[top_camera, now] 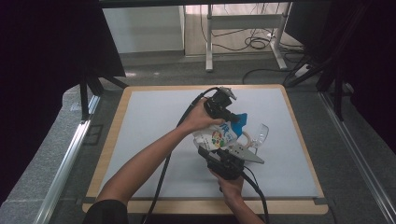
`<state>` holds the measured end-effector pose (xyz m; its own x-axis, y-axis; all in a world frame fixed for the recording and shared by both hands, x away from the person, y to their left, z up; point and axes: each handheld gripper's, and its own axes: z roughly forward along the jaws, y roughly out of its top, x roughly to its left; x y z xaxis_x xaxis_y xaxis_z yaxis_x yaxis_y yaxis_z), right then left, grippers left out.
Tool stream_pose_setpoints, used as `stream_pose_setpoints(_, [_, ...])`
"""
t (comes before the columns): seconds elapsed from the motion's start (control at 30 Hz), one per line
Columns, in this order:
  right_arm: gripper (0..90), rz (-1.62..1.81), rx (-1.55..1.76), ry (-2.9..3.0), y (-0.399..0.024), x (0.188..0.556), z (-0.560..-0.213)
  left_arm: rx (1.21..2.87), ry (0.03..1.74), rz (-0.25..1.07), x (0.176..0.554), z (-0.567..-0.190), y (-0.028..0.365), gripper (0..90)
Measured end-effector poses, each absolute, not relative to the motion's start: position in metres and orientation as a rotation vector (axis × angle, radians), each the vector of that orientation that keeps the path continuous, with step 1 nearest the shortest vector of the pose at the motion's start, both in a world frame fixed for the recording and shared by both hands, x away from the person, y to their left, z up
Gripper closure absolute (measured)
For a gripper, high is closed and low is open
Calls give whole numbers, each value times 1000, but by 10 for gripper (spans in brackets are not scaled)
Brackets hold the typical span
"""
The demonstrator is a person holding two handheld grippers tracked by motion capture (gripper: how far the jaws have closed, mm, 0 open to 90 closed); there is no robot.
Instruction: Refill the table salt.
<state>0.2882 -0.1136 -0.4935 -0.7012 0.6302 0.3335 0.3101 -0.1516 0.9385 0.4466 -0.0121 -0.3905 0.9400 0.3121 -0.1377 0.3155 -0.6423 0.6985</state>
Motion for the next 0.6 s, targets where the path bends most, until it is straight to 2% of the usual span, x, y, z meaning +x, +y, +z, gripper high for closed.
stream_pose_setpoints(0.6, [597, 1933, 1077, 1856, -113, 289, -494, 2312, 437, -8, 448, -391, -14, 900])
